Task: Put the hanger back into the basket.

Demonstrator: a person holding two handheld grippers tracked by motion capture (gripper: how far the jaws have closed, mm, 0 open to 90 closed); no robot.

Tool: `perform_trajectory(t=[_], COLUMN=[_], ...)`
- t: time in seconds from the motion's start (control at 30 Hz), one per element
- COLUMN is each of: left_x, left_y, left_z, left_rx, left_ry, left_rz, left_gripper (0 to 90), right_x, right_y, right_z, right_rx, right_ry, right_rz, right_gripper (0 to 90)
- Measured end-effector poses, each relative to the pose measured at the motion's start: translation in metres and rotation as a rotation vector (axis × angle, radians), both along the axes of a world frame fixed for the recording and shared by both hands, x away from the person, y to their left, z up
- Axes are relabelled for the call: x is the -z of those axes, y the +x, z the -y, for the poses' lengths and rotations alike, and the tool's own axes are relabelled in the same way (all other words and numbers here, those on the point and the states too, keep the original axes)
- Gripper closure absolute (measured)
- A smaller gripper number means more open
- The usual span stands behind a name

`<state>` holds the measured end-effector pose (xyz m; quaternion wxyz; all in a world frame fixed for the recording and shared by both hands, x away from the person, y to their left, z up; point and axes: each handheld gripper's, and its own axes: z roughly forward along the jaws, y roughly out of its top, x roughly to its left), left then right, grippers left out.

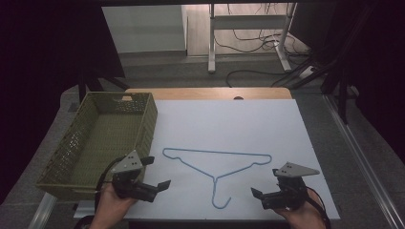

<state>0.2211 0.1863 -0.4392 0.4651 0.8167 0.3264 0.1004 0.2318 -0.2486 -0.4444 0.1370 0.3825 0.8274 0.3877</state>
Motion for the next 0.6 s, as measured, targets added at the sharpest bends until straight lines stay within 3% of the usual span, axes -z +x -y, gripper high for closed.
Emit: perform_trajectory(t=[0.23,0.6], left_x=[0.010,0.032], left_y=[0.006,0.014], left_z=[0.025,0.036], left_rx=[0.062,0.063], left_ry=[0.023,0.033], left_rz=[-0.010,-0.014], left_gripper=[2.6,2.5], right_x=[0.000,0.008], right_y=[0.001,0.004], right_z=[-0.009,-0.037], right_rx=[-0.043,-0.166], right_ry=[-0.005,-0.032], right_rz=[-0.002,-0.043], right_gripper=[6.7,19.0])
